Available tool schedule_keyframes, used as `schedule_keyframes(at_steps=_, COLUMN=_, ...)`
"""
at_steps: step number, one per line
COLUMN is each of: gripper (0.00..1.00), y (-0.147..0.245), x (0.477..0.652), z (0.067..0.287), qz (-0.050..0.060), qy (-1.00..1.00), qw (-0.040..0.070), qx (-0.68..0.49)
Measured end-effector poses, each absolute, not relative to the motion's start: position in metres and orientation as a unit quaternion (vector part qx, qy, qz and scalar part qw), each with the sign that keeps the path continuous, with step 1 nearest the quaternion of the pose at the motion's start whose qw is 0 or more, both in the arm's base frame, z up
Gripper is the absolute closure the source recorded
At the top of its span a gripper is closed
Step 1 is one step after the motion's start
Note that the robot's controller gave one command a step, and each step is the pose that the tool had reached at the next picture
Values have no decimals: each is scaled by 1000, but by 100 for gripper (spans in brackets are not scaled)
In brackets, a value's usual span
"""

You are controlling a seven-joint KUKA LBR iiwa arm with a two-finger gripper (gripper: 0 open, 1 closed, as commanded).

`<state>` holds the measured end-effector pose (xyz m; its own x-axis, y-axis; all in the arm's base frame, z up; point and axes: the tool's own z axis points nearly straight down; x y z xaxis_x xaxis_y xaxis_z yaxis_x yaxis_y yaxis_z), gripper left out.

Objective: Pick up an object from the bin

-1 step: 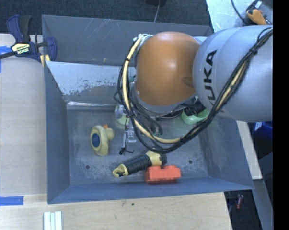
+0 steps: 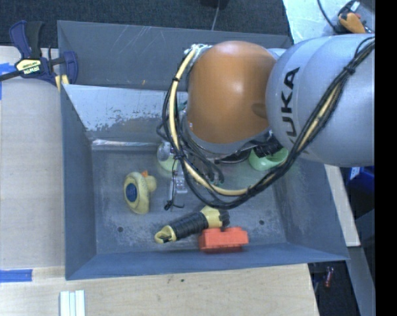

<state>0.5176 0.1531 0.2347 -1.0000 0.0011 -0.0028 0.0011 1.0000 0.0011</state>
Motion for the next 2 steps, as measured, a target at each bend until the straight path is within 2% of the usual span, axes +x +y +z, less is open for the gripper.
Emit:
schedule_keyframes(at_steps=1, gripper=0, y=72, x=505, z=158, qz=-1, qy=997, qw=-1, qx=-78)
schedule_keyframes(at_steps=2, gripper=0, y=86, x=515, z=160, qz=2, qy=997, qw=7, qx=-77)
